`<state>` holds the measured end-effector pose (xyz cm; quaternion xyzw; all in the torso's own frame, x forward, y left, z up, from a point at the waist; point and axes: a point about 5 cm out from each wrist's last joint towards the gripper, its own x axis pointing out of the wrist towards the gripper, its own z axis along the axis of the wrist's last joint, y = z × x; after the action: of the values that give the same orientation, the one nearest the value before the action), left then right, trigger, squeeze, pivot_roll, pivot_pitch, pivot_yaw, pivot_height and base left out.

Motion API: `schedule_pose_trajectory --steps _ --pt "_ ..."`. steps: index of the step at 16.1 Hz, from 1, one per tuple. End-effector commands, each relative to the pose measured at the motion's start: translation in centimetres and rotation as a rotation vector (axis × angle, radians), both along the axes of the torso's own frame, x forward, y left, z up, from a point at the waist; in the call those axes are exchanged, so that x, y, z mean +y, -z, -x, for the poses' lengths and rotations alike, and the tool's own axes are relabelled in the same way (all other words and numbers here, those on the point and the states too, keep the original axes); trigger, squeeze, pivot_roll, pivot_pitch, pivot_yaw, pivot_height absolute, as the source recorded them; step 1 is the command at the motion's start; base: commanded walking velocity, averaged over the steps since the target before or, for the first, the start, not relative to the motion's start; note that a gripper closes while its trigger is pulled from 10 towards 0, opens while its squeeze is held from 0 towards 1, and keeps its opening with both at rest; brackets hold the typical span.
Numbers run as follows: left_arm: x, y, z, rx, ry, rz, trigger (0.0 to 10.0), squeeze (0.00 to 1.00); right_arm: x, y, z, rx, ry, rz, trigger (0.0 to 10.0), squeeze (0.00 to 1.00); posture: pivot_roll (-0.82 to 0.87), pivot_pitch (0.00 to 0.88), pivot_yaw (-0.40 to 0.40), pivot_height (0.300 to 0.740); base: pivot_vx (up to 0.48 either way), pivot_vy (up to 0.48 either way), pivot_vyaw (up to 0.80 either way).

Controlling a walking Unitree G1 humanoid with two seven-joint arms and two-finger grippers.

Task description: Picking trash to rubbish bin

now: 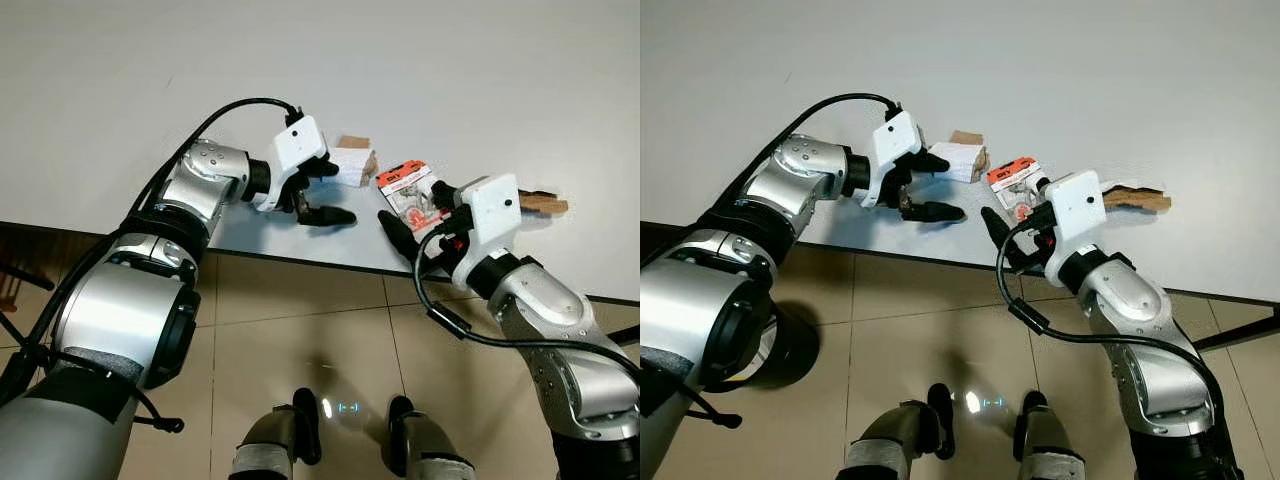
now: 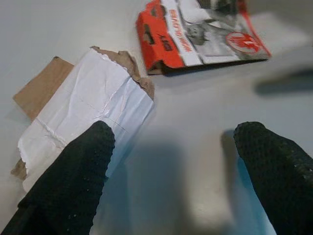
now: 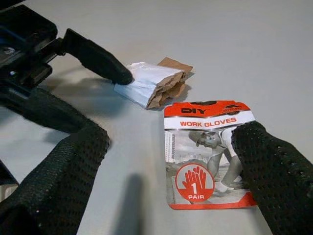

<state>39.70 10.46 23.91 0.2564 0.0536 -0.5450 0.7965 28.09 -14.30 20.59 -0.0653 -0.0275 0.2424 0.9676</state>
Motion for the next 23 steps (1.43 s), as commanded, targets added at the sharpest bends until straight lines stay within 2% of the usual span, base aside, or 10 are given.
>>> schedule_pose_trajectory --steps 1,2,6,8,10,12,13,16,20,23 --pt "0.3 -1.0 -0.2 -0.026 -0.014 0.007 10.0 0.00 0.3 0.0 0.4 0.006 -0.018 -0.007 10.0 0.00 -0.11 0.348 0.121 0.740 0.000 0.000 0.00" --pt "0.4 -2.4 -0.3 -0.056 -0.005 0.042 10.0 0.00 0.3 0.0 0.5 0.006 -0.020 -0.008 10.0 0.00 -0.11 0.350 0.121 0.740 0.000 0.000 0.00" --pt "0.6 -6.0 -0.3 -0.126 0.024 0.142 10.0 0.00 0.5 0.0 0.6 0.008 -0.029 -0.014 10.0 0.00 -0.09 0.353 0.124 0.740 0.000 0.000 0.00" --pt "0.8 -6.1 -0.7 -0.162 -0.056 0.143 10.0 0.00 0.7 0.0 0.7 0.010 -0.033 -0.018 10.0 0.00 -0.09 0.355 0.126 0.740 0.000 0.000 0.00" --pt "0.6 -4.7 -1.3 -0.164 -0.195 0.135 10.0 0.00 0.7 0.1 0.8 0.015 -0.034 -0.019 10.0 0.00 -0.10 0.358 0.127 0.740 0.000 0.000 0.00" --pt "0.5 -3.1 -1.5 -0.129 -0.249 0.136 10.0 0.00 0.7 0.1 0.9 0.016 -0.032 -0.021 10.0 0.00 -0.12 0.360 0.128 0.740 0.000 0.000 0.00" --pt "0.2 -1.3 -1.3 -0.067 -0.255 0.133 10.0 0.00 0.7 0.2 1.0 0.017 -0.030 -0.021 10.0 0.00 -0.13 0.360 0.128 0.740 0.000 0.000 0.00" --pt "-0.4 1.5 -0.8 0.044 -0.242 0.157 10.0 0.00 0.5 0.2 1.3 0.020 -0.019 -0.018 10.0 0.00 -0.16 0.364 0.122 0.740 0.000 0.000 0.00" --pt "-0.3 2.1 -0.4 0.075 -0.192 0.149 10.0 0.00 0.4 0.2 1.4 0.025 -0.015 -0.015 10.0 0.00 -0.15 0.363 0.125 0.740 0.000 0.000 0.00" --pt "0.4 1.8 0.4 0.071 -0.022 0.134 10.0 0.00 0.5 0.2 1.2 0.024 -0.015 -0.017 10.0 0.00 -0.13 0.356 0.132 0.740 0.000 0.000 0.00"
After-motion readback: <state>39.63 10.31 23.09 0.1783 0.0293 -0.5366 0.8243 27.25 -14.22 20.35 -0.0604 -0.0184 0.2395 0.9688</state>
